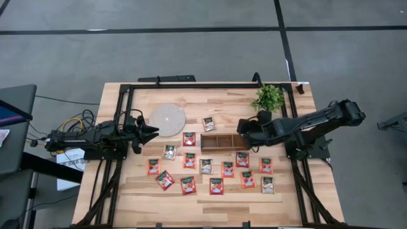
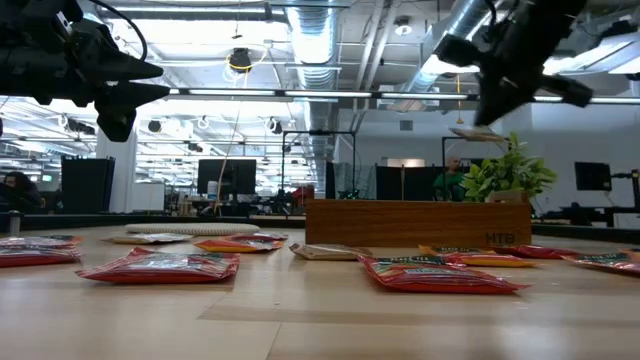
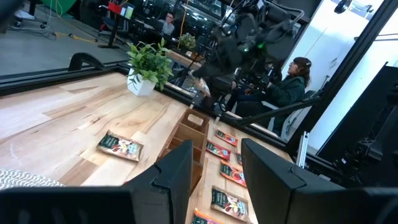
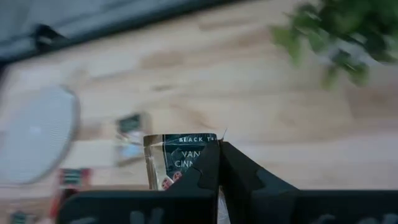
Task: Pick & Place Tea
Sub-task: Put the yellow tea bag into the right section of the wooden organizer
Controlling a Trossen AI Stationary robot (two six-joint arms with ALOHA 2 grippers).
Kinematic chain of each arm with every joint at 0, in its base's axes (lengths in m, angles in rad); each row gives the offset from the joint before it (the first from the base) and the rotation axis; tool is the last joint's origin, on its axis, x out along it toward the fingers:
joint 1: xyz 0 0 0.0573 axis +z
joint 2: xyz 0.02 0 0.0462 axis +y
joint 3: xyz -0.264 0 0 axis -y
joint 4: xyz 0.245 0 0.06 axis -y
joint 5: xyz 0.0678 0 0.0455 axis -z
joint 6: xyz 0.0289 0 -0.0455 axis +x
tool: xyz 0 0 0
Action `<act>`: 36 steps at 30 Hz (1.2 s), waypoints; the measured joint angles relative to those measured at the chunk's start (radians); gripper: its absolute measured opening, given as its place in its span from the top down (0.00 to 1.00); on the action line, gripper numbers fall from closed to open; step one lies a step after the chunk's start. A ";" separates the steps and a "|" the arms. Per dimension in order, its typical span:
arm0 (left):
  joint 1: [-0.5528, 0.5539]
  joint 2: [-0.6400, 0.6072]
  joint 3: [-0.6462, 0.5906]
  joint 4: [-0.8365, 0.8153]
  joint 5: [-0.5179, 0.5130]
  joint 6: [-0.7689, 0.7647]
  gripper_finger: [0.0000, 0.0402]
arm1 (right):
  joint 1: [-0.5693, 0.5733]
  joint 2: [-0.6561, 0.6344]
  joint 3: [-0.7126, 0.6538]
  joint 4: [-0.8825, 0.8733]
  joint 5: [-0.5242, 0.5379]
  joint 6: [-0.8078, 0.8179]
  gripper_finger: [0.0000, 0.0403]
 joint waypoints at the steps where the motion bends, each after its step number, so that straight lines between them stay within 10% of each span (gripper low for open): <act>1: 0.000 0.000 0.000 0.000 0.000 0.000 0.68 | 0.001 0.008 0.000 0.017 0.017 -0.025 1.00; 36: 0.000 0.000 0.000 0.007 0.000 0.000 0.68 | 0.154 0.421 0.006 -0.075 0.247 0.375 1.00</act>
